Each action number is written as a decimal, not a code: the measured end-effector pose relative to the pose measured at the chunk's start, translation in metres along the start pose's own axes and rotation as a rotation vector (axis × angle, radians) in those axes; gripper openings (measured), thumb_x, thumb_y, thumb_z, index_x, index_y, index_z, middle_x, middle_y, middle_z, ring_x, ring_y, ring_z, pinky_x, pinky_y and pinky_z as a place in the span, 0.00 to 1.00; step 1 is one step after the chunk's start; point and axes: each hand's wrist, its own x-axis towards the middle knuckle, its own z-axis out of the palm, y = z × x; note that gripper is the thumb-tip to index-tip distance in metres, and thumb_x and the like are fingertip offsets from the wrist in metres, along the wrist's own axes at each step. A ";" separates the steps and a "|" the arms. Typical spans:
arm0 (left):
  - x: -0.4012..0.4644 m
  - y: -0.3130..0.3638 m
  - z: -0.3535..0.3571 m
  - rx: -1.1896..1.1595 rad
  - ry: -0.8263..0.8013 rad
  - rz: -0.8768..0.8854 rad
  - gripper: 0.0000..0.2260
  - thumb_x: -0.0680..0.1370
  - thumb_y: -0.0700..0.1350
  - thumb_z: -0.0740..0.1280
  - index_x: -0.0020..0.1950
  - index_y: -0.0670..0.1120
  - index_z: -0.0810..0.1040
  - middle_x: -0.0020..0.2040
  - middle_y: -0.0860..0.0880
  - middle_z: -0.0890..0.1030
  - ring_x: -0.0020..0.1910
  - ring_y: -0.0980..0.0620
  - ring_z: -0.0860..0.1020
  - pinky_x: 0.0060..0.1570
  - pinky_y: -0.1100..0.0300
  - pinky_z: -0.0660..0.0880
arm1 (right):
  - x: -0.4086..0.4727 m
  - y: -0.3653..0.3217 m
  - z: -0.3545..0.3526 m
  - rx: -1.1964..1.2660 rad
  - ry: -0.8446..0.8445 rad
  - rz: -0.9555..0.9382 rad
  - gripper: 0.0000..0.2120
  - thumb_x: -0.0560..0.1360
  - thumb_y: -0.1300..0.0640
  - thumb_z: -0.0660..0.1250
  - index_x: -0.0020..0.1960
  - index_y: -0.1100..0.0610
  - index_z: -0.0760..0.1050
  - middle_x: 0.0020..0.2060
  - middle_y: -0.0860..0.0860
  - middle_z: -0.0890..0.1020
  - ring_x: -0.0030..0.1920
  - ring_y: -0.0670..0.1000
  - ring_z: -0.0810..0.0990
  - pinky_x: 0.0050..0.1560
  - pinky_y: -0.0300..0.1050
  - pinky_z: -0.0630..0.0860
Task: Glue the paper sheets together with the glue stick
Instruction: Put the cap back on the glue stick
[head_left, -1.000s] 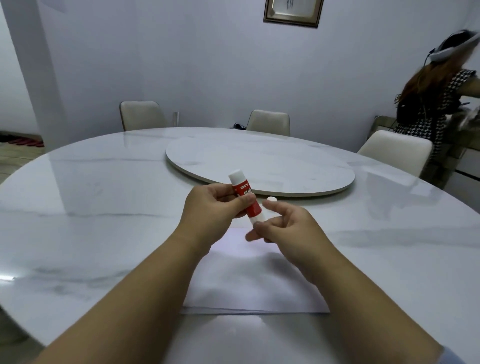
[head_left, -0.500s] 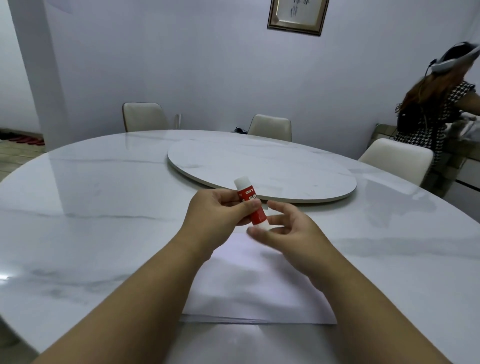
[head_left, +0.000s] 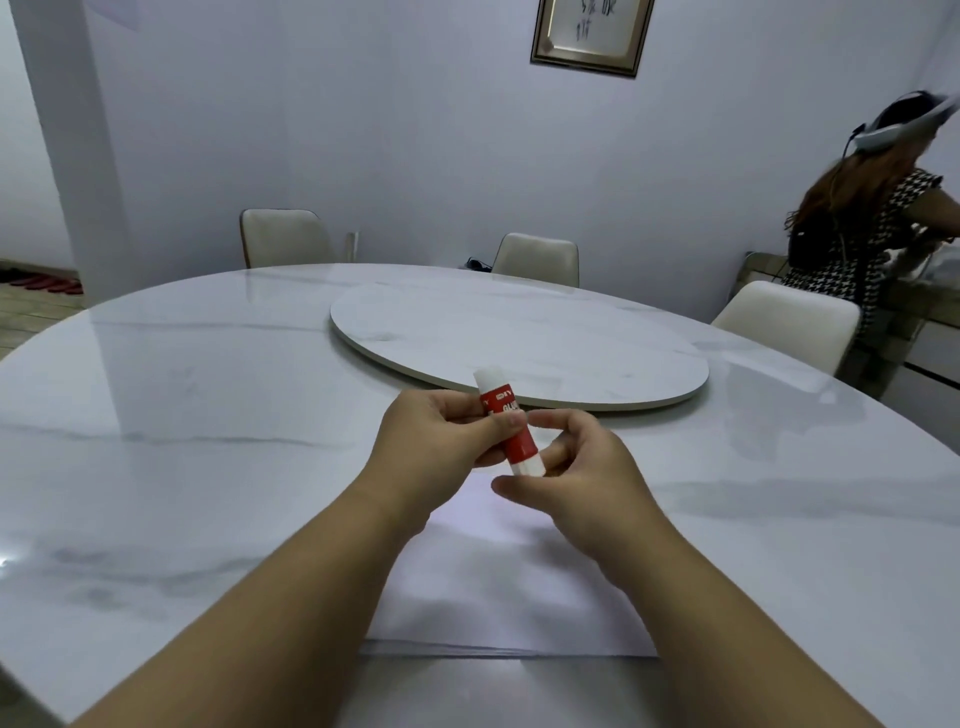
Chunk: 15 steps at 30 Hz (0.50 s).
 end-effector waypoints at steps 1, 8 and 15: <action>-0.001 0.000 0.001 0.008 -0.005 0.005 0.06 0.70 0.39 0.74 0.46 0.40 0.84 0.39 0.44 0.86 0.39 0.50 0.85 0.40 0.64 0.80 | -0.001 -0.001 0.001 -0.053 0.019 -0.014 0.30 0.63 0.58 0.79 0.61 0.49 0.71 0.35 0.48 0.76 0.37 0.47 0.78 0.40 0.41 0.74; 0.001 -0.001 0.000 0.051 0.033 0.004 0.07 0.70 0.40 0.74 0.46 0.41 0.84 0.39 0.45 0.86 0.38 0.51 0.85 0.40 0.64 0.81 | -0.001 -0.001 -0.009 0.071 -0.022 0.038 0.36 0.66 0.60 0.77 0.69 0.53 0.67 0.39 0.48 0.84 0.46 0.47 0.83 0.47 0.40 0.74; 0.006 0.001 -0.006 0.016 0.086 0.005 0.06 0.70 0.40 0.74 0.45 0.41 0.84 0.39 0.44 0.86 0.40 0.50 0.85 0.43 0.61 0.81 | -0.001 -0.001 -0.003 0.102 -0.083 0.038 0.39 0.67 0.53 0.76 0.73 0.49 0.61 0.49 0.47 0.82 0.50 0.45 0.80 0.43 0.37 0.71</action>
